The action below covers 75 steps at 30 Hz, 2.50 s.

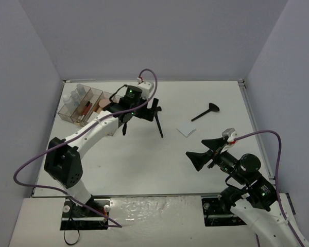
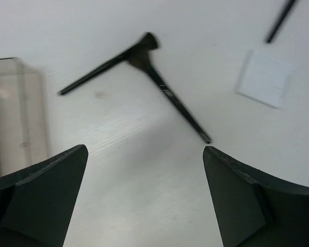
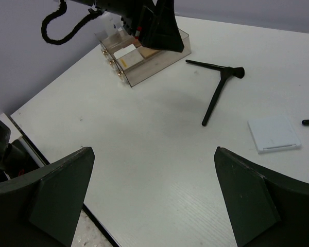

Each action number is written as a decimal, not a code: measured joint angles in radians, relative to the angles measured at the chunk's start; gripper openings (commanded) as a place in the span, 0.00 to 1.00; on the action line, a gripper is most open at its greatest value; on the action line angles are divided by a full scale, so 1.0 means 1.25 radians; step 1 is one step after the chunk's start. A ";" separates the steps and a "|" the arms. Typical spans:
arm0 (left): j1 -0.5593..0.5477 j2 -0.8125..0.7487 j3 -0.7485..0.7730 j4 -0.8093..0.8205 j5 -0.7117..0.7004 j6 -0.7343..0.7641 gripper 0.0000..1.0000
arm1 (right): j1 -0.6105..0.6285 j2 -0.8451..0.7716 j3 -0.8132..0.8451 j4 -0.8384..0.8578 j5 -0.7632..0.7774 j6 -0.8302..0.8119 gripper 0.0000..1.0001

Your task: Organize the makeup

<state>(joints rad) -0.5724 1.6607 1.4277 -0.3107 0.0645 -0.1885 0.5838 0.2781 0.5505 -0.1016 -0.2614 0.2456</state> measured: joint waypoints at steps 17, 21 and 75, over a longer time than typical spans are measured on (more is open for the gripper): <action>-0.205 0.391 0.250 0.083 0.075 -0.008 0.97 | 0.000 0.070 0.031 -0.027 0.046 0.025 1.00; -0.218 0.451 0.295 0.098 0.073 0.003 0.97 | 0.000 0.070 0.035 -0.034 0.048 0.027 1.00; 0.176 -0.044 -0.073 -0.032 -0.400 0.247 0.50 | 0.000 -0.007 0.035 -0.051 0.059 0.027 1.00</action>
<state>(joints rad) -0.3521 1.6057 1.3361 -0.3509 -0.4353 0.1204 0.5838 0.2696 0.5945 -0.1654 -0.1880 0.2793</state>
